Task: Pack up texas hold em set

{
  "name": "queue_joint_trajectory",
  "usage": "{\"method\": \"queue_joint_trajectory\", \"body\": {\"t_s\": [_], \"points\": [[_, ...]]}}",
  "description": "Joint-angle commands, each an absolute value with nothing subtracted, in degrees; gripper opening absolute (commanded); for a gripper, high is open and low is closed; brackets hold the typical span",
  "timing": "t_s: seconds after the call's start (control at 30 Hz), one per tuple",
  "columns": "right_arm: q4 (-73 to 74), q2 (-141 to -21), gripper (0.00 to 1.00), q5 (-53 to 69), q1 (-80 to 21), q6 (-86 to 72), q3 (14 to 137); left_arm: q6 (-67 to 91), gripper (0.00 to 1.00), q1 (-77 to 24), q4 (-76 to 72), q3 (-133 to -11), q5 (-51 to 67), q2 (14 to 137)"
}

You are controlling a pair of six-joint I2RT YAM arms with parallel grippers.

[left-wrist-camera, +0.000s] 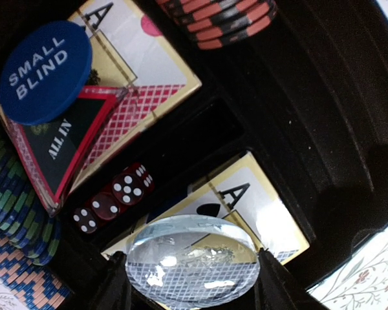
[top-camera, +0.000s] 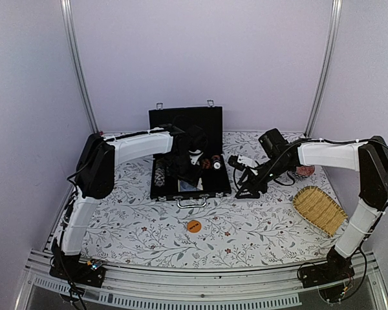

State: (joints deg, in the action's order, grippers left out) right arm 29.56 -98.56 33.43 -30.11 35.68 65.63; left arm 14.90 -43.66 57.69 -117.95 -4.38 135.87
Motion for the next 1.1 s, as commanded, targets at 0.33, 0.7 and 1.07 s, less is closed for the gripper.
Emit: {"method": "queue_joint_trajectory", "body": {"t_s": [0.33, 0.7, 1.07], "points": [[31.0, -100.5, 0.69, 33.8, -30.4, 36.4, 67.2, 14.8, 0.67, -42.7, 57.6, -121.0, -2.6, 135.8], [31.2, -100.4, 0.70, 33.8, -30.4, 36.4, 67.3, 15.5, 0.69, -44.7, 59.4, -120.2, -3.9, 129.5], [31.0, -99.8, 0.70, 33.3, -30.5, 36.5, 67.1, 13.9, 0.69, -54.4, 58.7, -101.6, -2.0, 119.7]]}}
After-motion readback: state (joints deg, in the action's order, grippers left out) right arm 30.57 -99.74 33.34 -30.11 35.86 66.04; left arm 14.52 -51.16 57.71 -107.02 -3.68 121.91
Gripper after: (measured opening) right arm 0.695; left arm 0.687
